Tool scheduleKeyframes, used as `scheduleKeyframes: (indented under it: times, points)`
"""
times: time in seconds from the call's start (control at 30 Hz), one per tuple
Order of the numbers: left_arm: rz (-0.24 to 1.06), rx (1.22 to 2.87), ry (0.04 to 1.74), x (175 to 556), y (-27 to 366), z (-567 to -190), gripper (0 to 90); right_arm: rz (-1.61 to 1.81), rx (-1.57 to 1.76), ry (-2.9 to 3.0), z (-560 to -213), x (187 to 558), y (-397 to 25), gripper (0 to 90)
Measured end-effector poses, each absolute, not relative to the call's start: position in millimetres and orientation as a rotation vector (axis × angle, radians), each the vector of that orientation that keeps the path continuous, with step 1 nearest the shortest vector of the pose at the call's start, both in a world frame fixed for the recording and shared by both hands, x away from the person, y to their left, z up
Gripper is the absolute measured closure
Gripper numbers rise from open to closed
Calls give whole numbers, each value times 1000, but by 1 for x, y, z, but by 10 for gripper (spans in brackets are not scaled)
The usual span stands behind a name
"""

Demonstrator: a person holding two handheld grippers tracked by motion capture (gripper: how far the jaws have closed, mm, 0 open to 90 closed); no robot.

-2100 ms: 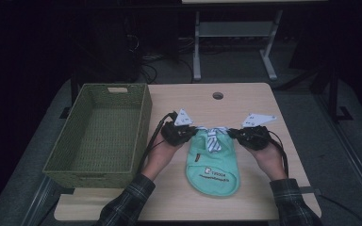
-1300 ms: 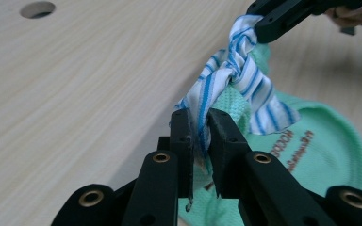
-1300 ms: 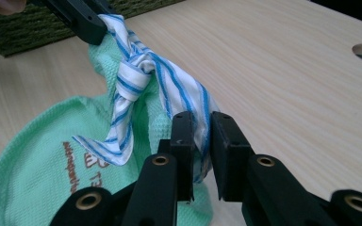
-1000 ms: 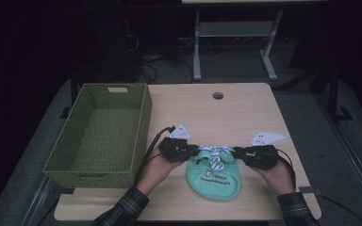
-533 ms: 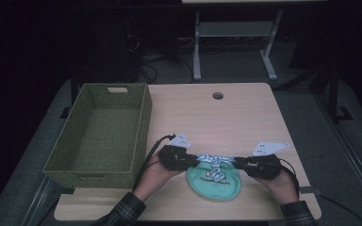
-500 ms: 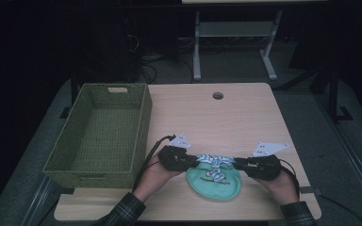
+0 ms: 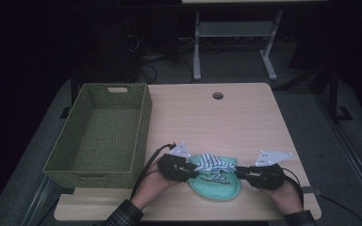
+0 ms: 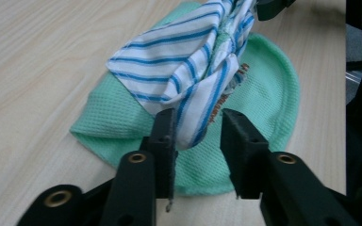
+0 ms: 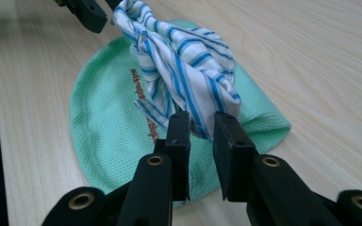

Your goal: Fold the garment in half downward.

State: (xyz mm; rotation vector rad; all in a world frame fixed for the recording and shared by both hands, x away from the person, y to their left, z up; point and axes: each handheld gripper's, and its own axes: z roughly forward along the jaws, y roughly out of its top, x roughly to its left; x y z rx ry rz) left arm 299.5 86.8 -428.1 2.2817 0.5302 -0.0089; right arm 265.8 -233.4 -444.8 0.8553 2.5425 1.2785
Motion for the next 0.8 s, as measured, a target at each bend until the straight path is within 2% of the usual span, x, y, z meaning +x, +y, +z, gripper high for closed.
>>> scheduleKeyframes:
  times: [0.13,0.23,0.33,0.43,0.53,0.8]
  points:
    - [-17,2269,529,295,91,-424,585,1288,857,2535,-443,261,-235,760]
    - [-24,2247,540,294,95,-418,584,1318,857,2508,-434,260,-237,778]
    - [-5,2225,535,296,98,-409,650,1331,853,2476,-426,263,-240,822]
    - [3,2218,536,302,99,-402,771,1346,866,2455,-419,269,-242,895]
    - [2,2218,548,310,97,-400,895,1340,869,2450,-414,280,-240,898]
    - [-24,2240,569,332,79,-411,896,1356,893,2502,-425,309,-223,899]
